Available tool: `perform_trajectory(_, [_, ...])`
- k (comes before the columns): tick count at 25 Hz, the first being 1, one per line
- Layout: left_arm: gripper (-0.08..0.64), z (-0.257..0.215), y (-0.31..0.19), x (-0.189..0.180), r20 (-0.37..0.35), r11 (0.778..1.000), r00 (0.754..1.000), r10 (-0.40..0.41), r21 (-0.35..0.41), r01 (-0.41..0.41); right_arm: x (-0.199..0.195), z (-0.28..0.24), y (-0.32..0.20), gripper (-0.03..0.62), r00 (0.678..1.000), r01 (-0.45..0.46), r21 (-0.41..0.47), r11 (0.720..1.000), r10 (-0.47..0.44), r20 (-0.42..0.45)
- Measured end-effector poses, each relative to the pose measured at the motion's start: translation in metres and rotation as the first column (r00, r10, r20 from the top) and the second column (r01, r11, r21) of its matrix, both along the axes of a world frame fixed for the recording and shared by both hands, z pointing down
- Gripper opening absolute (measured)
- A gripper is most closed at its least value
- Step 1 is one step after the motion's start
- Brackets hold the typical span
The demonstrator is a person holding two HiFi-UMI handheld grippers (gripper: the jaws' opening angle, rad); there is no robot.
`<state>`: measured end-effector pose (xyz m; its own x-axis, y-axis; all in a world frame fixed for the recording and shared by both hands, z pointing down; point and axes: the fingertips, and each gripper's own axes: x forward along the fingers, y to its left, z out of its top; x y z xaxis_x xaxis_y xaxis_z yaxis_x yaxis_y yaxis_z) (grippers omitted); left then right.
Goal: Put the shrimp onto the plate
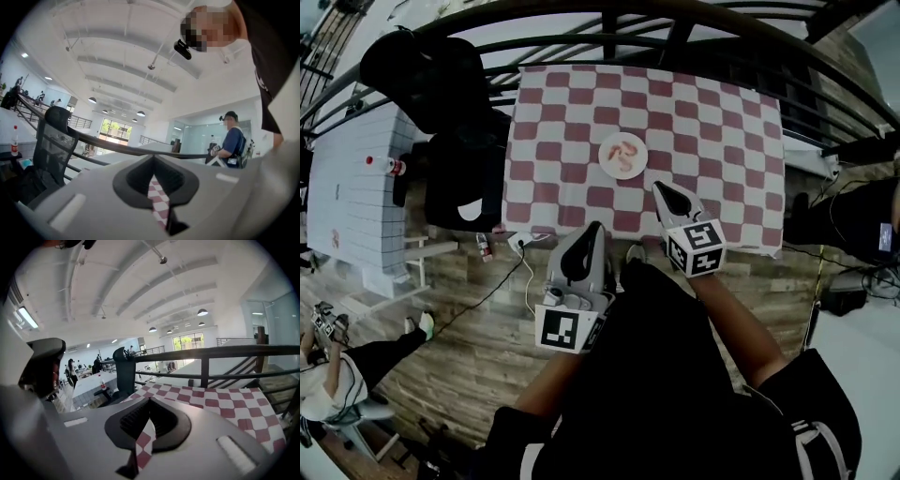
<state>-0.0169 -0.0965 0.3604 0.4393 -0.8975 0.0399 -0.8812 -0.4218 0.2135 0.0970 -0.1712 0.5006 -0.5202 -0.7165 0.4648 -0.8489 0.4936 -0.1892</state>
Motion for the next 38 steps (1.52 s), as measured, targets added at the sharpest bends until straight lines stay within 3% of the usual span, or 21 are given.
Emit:
perform_trajectory(6, [0.007, -0.006, 0.002, 0.029, 0.002, 0.995, 0.995, 0.102, 0.011, -0.102, 0.010, -0.056, 0.049, 0.000, 0.992, -0.098, 0.076, 0.992, 0.091, 0.082])
perform_trajectory(18, [0.007, -0.008, 0.025, 0.084, -0.021, 0.955, 0.955, 0.297, 0.019, -0.296, 0.065, -0.109, 0.110, -0.002, 0.950, -0.312, 0.222, 0.924, 0.311, 0.041])
perform_trajectory(23, [0.007, -0.002, 0.036, 0.093, 0.029, 0.943, 0.942, 0.334, -0.012, -0.334, 0.065, -0.128, 0.126, -0.003, 0.937, -0.330, 0.290, 0.898, 0.349, -0.017])
perform_trajectory(26, [0.006, -0.008, 0.039, 0.098, 0.020, 0.937, 0.937, 0.349, 0.005, -0.350, 0.065, -0.133, 0.137, -0.003, 0.927, -0.336, 0.319, 0.886, 0.372, -0.056])
perform_trajectory(30, [0.007, -0.008, 0.046, 0.101, 0.011, 0.928, 0.929, 0.371, 0.022, -0.371, 0.063, -0.132, 0.152, -0.003, 0.926, -0.328, 0.363, 0.872, 0.373, -0.060])
perform_trajectory(38, [0.007, -0.003, 0.057, 0.104, -0.004, 0.912, 0.912, 0.410, 0.027, -0.410, 0.060, -0.131, 0.166, -0.003, 0.911, -0.361, 0.364, 0.858, 0.408, -0.057])
